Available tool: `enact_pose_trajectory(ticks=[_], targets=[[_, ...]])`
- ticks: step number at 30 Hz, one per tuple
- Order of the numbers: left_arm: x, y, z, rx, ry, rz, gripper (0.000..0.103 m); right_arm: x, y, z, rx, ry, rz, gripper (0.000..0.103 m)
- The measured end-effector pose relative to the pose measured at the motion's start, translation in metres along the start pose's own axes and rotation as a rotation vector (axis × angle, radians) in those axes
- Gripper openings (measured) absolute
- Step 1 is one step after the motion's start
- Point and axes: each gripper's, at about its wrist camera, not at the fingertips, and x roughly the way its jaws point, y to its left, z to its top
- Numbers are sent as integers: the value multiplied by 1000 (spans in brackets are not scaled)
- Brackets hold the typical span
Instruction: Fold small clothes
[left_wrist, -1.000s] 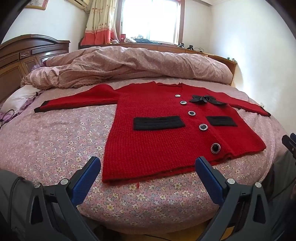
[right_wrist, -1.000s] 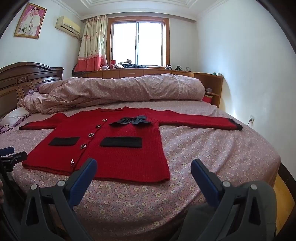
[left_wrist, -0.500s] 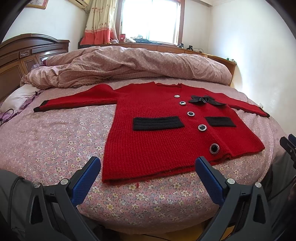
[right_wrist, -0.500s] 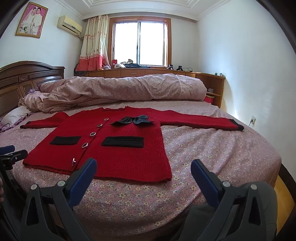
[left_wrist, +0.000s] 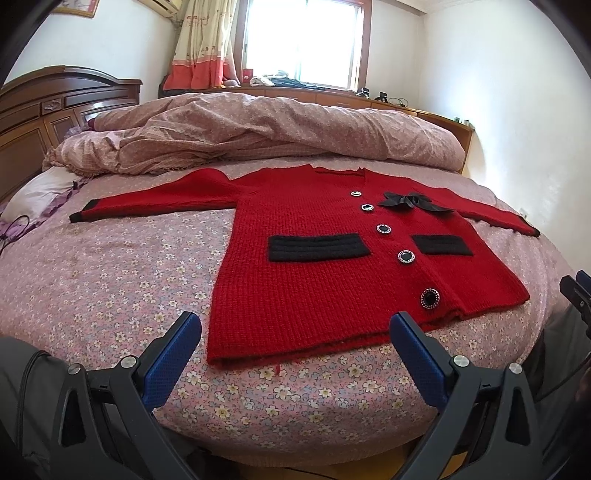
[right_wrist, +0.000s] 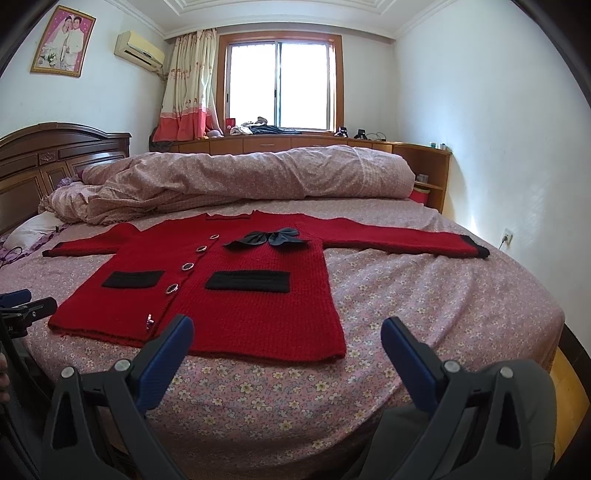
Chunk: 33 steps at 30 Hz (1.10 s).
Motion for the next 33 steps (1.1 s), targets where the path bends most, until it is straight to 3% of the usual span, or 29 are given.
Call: enact_pose_trajectory(ticks=[33], targets=[[4, -2, -3, 11, 16, 2, 99, 2, 0, 0, -9, 3, -4, 103]])
